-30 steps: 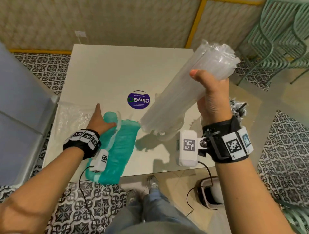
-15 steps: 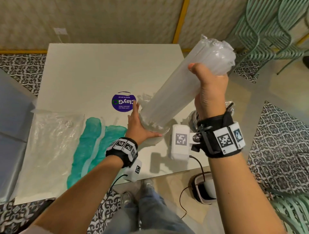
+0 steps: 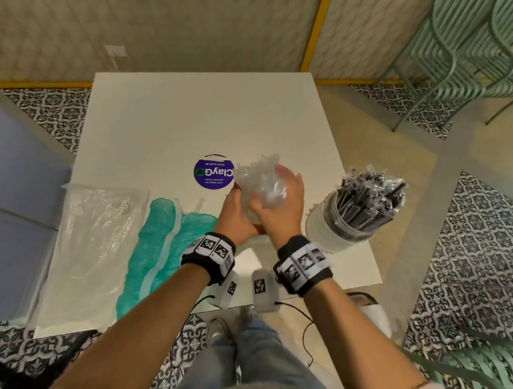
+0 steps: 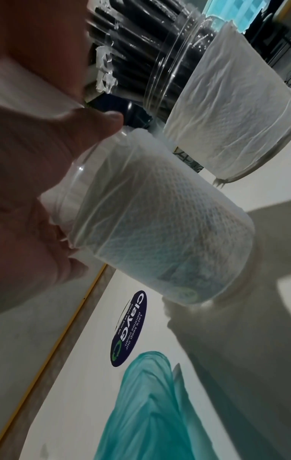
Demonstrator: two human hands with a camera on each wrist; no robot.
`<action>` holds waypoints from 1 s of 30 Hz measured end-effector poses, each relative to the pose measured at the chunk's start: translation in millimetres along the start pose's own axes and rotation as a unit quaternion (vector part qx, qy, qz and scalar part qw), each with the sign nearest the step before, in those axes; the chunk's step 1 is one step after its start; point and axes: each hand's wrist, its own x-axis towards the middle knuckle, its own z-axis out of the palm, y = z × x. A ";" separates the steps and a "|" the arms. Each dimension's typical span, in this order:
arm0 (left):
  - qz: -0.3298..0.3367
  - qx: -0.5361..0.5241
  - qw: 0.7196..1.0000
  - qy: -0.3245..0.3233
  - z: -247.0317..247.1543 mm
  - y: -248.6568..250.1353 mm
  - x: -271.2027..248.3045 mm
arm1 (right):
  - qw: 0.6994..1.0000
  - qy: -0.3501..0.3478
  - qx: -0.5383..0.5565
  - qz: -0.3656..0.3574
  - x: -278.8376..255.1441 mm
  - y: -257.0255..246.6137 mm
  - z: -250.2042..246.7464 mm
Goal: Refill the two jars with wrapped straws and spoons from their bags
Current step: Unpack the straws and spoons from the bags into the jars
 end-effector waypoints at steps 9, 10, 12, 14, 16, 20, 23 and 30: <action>0.017 0.199 0.978 -0.057 -22.5 -6.6 -1.3 | 0.971 -0.093 -0.201 -0.087 0.6 23.7 -2.8; -0.015 0.254 0.966 -0.043 -35.0 -10.3 -7.7 | 0.971 -0.104 -0.199 -0.087 0.0 23.4 -7.5; -0.134 0.340 0.931 -0.001 -59.5 -22.8 -29.9 | 0.969 -0.116 -0.201 -0.081 -2.8 23.4 -16.0; -0.271 0.352 0.896 0.022 -75.7 -44.4 -51.4 | 0.971 -0.125 -0.192 -0.075 -4.0 20.7 -21.1; -0.349 0.357 0.867 0.003 -77.7 -67.0 -66.9 | 0.973 -0.126 -0.175 -0.079 -6.3 15.4 -24.0; -0.384 0.362 0.849 0.017 -66.3 -92.3 -79.7 | 0.979 -0.097 -0.130 -0.121 -13.6 0.6 -27.1; -0.384 0.318 0.866 0.050 -65.5 -97.2 -77.0 | 0.979 -0.078 -0.106 -0.157 -20.5 -13.3 -25.1; -0.351 0.320 0.878 0.059 -69.5 -98.5 -75.4 | 0.933 -0.118 -0.095 -0.325 -49.6 -31.9 -9.0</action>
